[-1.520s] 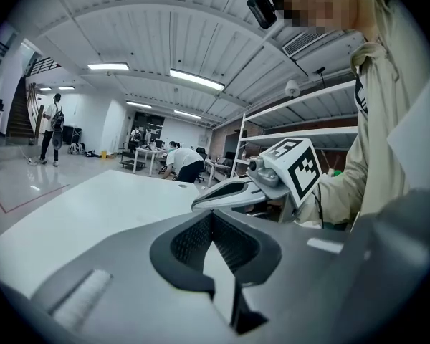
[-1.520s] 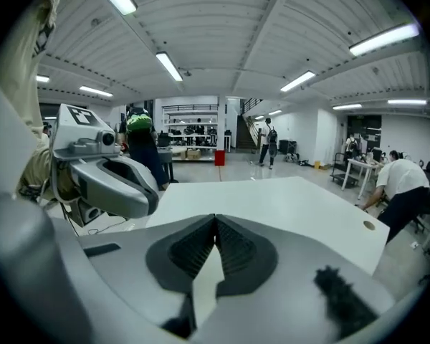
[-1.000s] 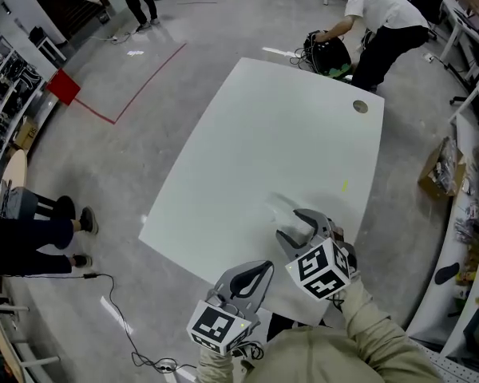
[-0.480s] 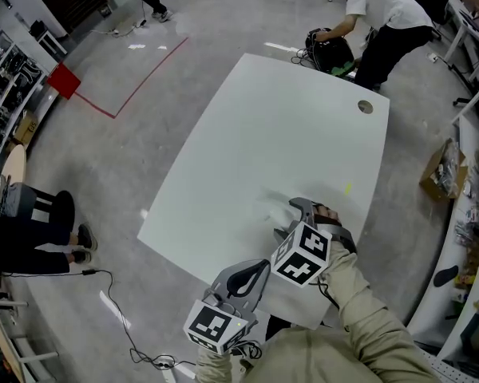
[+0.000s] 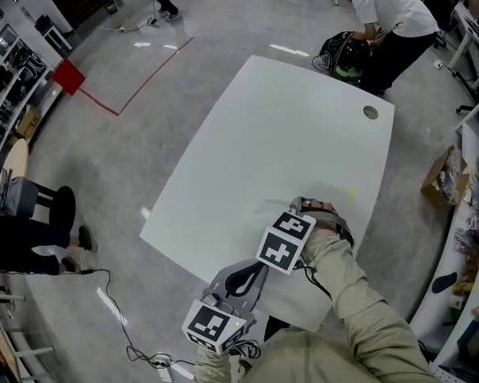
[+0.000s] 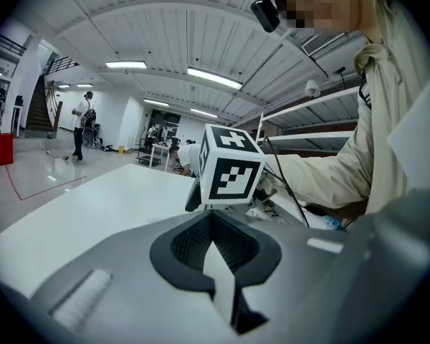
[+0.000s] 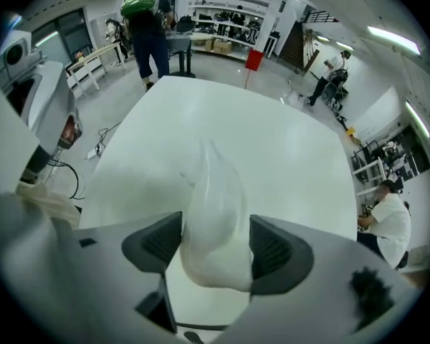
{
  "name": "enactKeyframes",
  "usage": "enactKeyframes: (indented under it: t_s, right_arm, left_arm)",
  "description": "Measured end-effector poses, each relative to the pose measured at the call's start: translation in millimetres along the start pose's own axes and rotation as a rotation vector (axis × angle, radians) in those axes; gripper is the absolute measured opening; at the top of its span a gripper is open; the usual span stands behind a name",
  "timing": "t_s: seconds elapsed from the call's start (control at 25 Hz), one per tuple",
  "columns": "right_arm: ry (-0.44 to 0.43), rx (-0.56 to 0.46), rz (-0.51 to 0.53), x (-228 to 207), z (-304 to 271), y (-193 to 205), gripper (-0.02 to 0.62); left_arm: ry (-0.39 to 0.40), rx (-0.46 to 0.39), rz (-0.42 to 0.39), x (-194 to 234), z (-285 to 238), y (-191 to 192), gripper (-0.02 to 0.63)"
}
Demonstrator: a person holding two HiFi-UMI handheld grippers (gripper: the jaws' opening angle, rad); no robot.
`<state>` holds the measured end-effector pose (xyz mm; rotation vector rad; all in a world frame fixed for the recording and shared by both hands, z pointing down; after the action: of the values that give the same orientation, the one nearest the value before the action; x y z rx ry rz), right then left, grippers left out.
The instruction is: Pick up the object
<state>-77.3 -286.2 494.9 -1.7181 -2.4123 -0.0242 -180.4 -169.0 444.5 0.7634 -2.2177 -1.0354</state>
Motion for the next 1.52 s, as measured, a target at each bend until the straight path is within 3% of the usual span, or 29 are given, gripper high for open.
enactKeyframes:
  t_s: [0.2,0.44,0.72,1.08,1.24,1.52]
  right_arm:
    - [0.043,0.028,0.022,3,-1,-1,0.298]
    - [0.008,-0.097,-0.084,0,6,9,0.231]
    - [-0.2,-0.378,-0.349,-22,13,55,0.193]
    - [-0.351,-0.664,-0.675,-19,10,119,0.162]
    - [-0.364,-0.703,-0.692,-9,11,137,0.148]
    - [-0.326,-0.652,-0.638,11,12,148,0.14]
  left_arm:
    - [-0.007,-0.009,0.004,1,2,-1,0.006]
    - [-0.006,-0.014,-0.003,-6,5,-2,0.006]
    - [-0.009,-0.021,-0.011,-12,9,-5,0.006]
    - [-0.003,-0.022,-0.057,-38,11,-14,0.006]
    - [-0.004,-0.02,-0.077,-52,9,-15,0.006]
    - [-0.004,-0.02,-0.112,-75,10,-21,0.006]
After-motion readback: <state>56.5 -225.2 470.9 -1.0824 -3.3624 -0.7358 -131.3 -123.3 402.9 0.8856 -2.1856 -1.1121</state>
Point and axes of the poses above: the fingertips, and each gripper's own axes: z backward along the fingers, x to its left, y out of its underside, the point moved 8 cm from there along z, backward along the fingers, and after that the axes turned 15 degrees about x, right-handed, at the moved point
